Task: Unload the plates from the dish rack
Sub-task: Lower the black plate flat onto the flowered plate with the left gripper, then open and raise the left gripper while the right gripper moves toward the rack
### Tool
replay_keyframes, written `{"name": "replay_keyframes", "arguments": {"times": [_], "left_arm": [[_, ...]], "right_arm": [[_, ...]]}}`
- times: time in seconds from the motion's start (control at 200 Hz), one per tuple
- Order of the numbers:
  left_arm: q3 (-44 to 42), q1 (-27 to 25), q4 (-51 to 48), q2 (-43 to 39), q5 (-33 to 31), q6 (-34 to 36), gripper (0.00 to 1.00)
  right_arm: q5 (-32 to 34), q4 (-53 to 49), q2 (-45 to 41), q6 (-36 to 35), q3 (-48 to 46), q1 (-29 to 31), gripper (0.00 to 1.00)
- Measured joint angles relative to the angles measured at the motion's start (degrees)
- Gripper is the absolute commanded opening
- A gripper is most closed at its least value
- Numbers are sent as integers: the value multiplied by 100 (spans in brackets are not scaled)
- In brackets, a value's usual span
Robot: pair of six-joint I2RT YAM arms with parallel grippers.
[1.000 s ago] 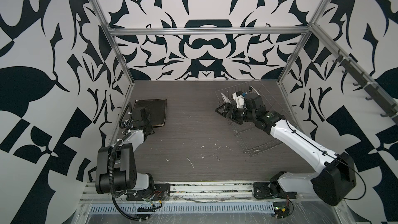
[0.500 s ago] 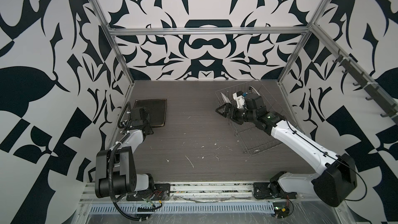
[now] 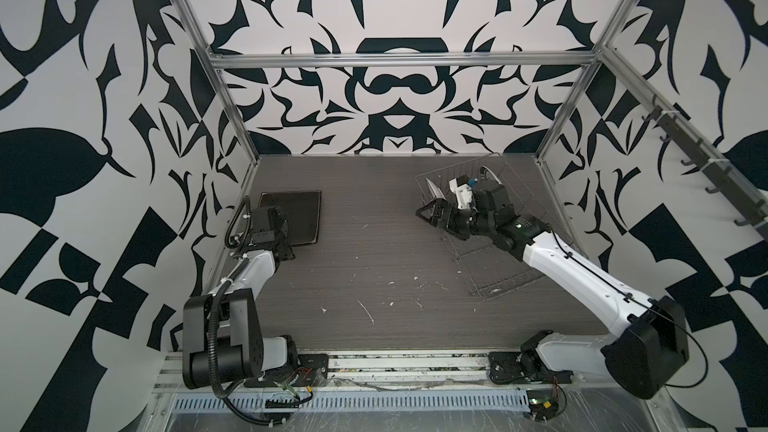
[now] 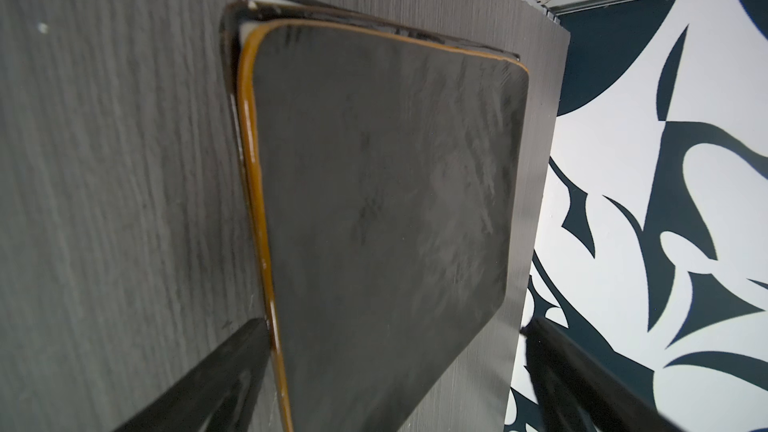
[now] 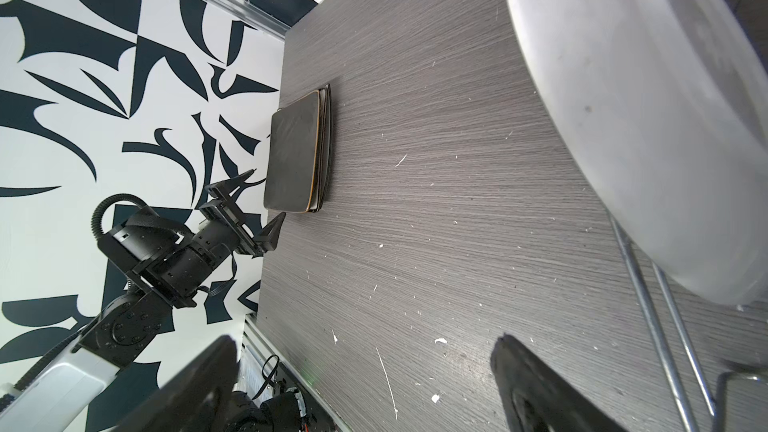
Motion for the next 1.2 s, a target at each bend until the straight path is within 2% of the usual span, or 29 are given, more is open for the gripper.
{"name": "replay_keyframes", "arguments": {"times": [0.47,1.2], "left_arm": [[92,4,-442,-363,-105,55,99],[199,4,-922,-1335,-17,782,99]], "right_arm": [[-4,48,-90,0,-31,0,99],[258,-308,-774,-282,-52,4,99]]}}
